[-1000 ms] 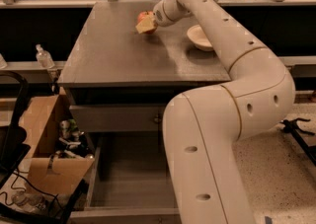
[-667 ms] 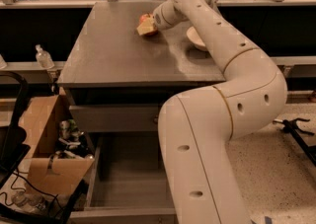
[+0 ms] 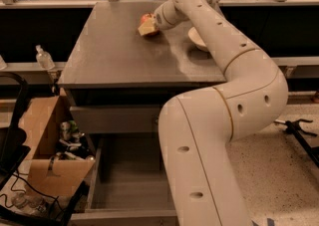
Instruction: Pick apple from middle drawer and place on counter
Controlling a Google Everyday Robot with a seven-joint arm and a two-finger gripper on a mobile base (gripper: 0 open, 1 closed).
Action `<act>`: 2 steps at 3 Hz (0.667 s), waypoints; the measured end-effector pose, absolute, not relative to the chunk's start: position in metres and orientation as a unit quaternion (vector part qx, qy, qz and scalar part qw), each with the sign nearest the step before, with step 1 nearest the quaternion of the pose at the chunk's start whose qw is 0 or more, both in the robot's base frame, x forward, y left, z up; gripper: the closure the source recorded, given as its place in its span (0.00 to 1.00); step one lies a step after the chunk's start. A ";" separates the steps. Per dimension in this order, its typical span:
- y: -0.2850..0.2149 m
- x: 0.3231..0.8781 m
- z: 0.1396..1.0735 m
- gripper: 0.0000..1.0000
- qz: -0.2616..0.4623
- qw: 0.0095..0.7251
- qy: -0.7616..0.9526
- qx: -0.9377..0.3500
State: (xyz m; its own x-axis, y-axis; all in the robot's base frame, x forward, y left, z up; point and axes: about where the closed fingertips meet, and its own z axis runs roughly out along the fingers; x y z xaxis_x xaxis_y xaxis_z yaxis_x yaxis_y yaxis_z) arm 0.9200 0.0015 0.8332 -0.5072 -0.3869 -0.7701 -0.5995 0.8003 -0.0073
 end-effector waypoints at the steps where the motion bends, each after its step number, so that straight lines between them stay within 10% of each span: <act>1: 0.001 0.920 0.833 0.30 0.131 0.405 0.858 -0.287; 2: 0.002 0.920 0.833 0.06 0.131 0.405 0.858 -0.287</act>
Offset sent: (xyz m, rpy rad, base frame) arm 0.0000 0.0000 0.0000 0.0000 0.0000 0.0000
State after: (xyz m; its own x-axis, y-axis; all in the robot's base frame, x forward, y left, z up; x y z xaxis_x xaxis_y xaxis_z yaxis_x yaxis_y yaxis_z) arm 0.9200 0.0016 0.8330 -0.5073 -0.3870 -0.7699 -0.5996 0.8003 -0.0072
